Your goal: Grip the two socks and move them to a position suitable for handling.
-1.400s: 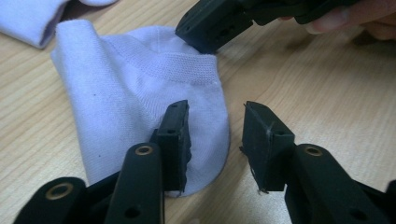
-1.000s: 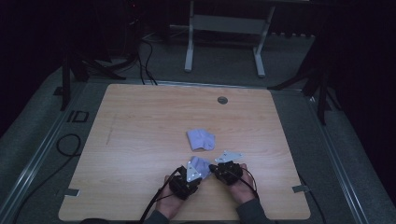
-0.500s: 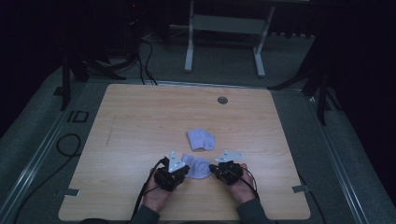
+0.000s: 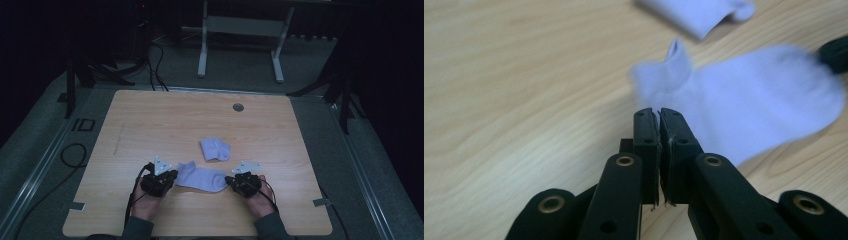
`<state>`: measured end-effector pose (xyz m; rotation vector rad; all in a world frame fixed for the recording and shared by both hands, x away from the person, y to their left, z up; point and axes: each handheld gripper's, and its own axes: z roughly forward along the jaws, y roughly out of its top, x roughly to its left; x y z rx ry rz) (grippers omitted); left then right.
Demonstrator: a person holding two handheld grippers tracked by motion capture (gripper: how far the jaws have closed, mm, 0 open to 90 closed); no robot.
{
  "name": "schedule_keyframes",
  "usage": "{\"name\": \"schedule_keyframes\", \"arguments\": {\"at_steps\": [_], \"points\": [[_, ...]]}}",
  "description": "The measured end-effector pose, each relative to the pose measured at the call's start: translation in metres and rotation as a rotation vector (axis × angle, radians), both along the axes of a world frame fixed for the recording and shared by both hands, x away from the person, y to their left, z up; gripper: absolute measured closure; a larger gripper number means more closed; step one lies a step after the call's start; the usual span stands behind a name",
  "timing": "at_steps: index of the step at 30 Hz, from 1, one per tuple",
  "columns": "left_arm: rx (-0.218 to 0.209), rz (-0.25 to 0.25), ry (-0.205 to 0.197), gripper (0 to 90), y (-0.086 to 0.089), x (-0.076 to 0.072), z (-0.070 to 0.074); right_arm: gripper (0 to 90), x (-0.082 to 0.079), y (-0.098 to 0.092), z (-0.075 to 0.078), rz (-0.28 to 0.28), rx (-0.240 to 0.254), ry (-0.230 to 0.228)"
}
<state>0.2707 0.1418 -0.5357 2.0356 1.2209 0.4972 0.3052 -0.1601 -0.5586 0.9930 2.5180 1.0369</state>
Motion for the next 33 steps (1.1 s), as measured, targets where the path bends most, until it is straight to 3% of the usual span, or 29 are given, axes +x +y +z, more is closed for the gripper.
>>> {"name": "schedule_keyframes", "arguments": {"at_steps": [3, 20, 26, 33], "points": [[0.012, 0.018, 0.021, 86.7, 0.007, 0.002, -0.003, 90.0, 0.001, -0.005, 0.001, -0.011, -0.004, 0.004], [0.033, 0.068, 0.035, 76.5, 0.019, 0.02, -0.015, 89.7, 0.005, -0.025, 0.006, -0.026, -0.065, 0.024], [0.031, 0.079, 0.042, 72.4, 0.02, 0.027, -0.018, 83.1, 0.003, -0.03, 0.011, -0.04, -0.099, 0.034], [0.031, 0.084, 0.051, 70.6, 0.019, 0.031, -0.02, 76.7, 0.013, -0.037, 0.028, -0.075, -0.043, 0.007]]}}
